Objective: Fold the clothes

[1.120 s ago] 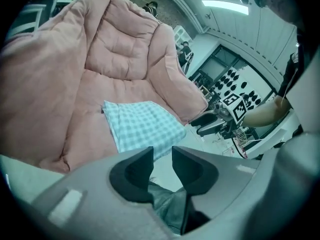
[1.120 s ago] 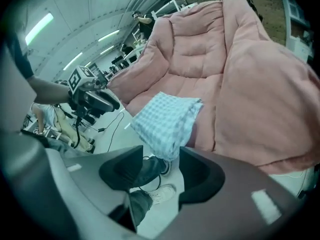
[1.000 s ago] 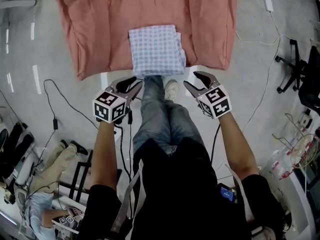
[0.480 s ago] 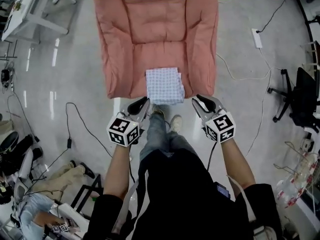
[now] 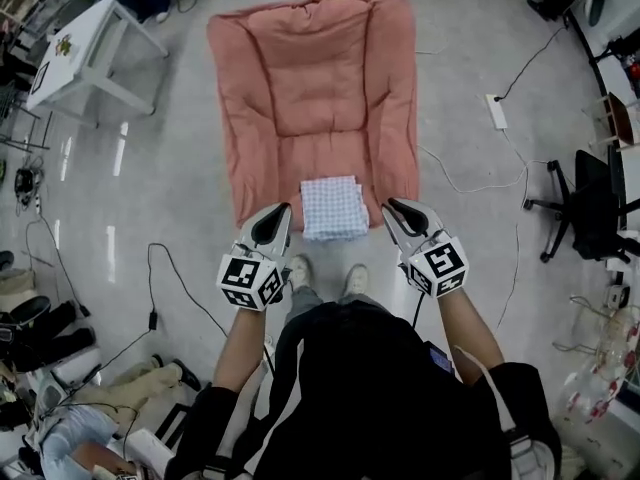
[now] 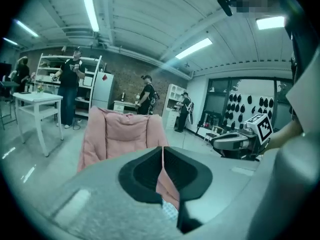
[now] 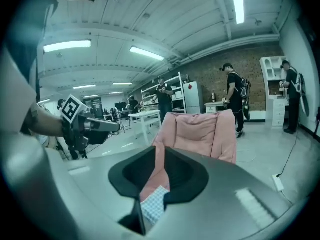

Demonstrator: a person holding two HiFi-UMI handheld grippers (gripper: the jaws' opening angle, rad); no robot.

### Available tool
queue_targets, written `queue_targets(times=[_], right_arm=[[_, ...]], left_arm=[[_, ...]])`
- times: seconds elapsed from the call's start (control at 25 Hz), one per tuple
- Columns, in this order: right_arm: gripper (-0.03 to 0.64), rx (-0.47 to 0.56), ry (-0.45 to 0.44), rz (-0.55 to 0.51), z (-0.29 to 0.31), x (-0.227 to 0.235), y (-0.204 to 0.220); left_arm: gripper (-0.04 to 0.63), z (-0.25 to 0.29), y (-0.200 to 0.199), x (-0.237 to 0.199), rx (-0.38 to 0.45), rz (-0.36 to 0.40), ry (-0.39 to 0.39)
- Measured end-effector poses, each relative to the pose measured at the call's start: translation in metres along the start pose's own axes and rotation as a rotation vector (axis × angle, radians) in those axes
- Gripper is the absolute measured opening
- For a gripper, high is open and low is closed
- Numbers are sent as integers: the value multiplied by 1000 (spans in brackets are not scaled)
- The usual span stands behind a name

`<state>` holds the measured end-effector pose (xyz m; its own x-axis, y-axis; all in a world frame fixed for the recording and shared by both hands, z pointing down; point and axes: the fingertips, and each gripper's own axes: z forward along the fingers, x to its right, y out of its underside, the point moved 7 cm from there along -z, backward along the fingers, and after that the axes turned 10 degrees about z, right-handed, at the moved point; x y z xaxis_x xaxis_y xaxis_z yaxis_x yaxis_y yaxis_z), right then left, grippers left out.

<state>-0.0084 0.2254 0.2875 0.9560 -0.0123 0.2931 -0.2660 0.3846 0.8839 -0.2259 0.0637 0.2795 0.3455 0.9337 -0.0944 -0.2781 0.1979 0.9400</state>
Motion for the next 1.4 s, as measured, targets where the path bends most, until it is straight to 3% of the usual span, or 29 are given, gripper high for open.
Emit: queue_targets(times=[0.24, 0.48, 0.92, 1.4], right_arm=[[46, 163, 69, -13, 2, -19, -51], [6, 249, 114, -22, 5, -35, -74], [5, 296, 200, -2, 8, -38, -81], [5, 301, 212, 2, 13, -28, -89]], left_arm=[[8, -8, -48, -16, 95, 124, 25], [6, -21, -72, -46, 151, 164, 24], [6, -28, -82, -77, 197, 184, 24], [6, -18, -85, -82, 196, 177, 43]])
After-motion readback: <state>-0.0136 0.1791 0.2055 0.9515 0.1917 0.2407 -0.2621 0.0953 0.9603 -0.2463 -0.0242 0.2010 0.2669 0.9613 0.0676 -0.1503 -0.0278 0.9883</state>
